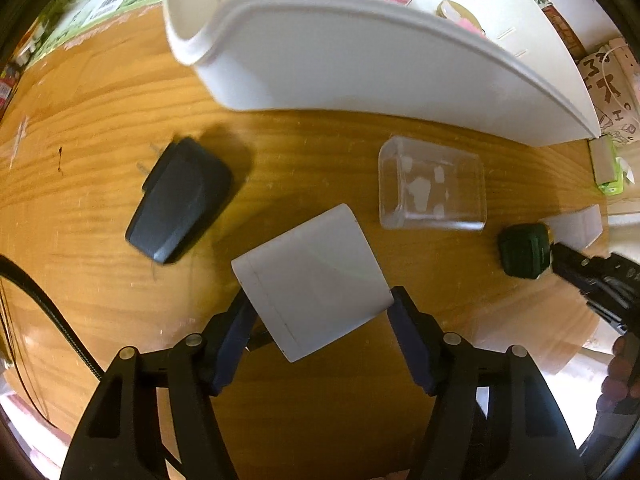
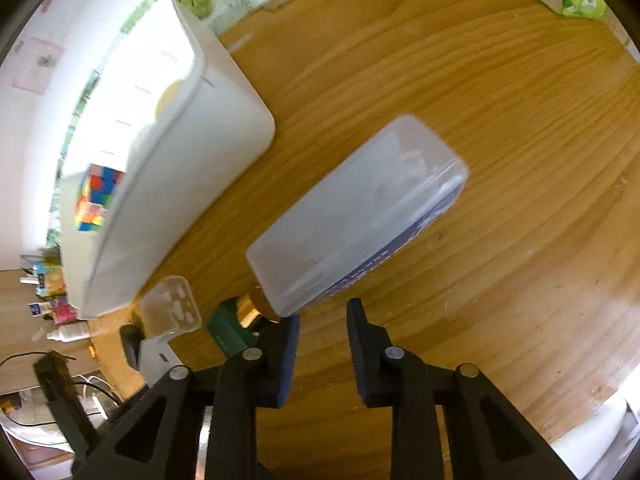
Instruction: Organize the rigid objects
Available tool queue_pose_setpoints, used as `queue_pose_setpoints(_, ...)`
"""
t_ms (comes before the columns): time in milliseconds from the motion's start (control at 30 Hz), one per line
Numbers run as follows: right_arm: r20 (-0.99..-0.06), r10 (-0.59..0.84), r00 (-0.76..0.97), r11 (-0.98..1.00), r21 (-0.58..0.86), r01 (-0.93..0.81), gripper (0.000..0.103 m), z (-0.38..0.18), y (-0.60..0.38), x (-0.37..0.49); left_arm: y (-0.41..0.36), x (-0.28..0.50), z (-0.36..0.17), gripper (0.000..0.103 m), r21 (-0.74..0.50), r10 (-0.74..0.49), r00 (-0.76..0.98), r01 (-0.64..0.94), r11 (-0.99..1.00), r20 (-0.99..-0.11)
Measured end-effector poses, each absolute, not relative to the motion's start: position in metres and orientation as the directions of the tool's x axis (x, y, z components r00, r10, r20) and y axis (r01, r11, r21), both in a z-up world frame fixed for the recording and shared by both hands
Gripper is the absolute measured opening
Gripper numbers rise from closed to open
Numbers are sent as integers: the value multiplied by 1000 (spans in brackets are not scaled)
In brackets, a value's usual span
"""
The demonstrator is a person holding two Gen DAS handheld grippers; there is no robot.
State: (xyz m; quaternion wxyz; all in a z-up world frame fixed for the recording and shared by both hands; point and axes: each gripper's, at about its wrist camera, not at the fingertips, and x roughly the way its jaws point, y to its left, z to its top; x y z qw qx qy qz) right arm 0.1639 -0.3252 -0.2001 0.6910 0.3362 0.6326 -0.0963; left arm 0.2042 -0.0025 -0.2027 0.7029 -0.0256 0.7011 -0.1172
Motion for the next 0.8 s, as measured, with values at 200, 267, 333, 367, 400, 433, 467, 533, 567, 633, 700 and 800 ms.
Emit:
queue_pose_setpoints(200,-927,281,250,737,375,563,82,-184,-342,159,8,185,-205,70,-206,-205,-12,99,974,-979)
queue_pose_setpoints(267,-927,281,248,737,374,563,82,-188,-341,163,12,179,-205,70,-208,-207,-13,86,974,-978)
queue_pose_setpoints(333,-931,275,239,745,364,559,82,-191,-336,167,16,172,-204,70,-206,-206,-14,77,975,-979)
queue_pose_setpoints(367,-933,272,233,748,358,559,82,-193,-334,167,17,171,-202,70,-206,-206,-15,73,976,-978)
queue_pose_setpoints(400,-936,269,226,751,351,560,82,-194,-334,169,19,168,-202,70,-208,-207,-16,66,976,-978)
queue_pose_setpoints(433,-940,264,218,755,342,560,82,-196,-336,169,21,164,-202,70,-209,-209,-17,58,976,-978)
queue_pose_setpoints(467,-944,253,210,762,329,558,82,-197,-331,169,22,161,-203,70,-210,-210,-18,51,976,-978)
queue_pose_setpoints(533,-949,242,202,768,315,558,82,-199,-333,171,25,155,-203,70,-212,-212,-19,35,977,-977)
queue_pose_setpoints(567,-951,238,199,761,310,570,82,-202,-335,171,28,152,-203,70,-214,-214,-18,26,976,-977)
queue_pose_setpoints(633,-948,243,208,736,319,597,82,-206,-340,173,31,147,-202,70,-216,-215,-15,15,976,-976)
queue_pose_setpoints(700,-940,259,223,717,342,607,82,-207,-346,172,35,142,-200,70,-213,-212,-9,9,977,-977)
queue_pose_setpoints(800,-942,255,217,724,335,604,82,-210,-347,177,39,135,-199,70,-211,-211,-4,-6,977,-977)
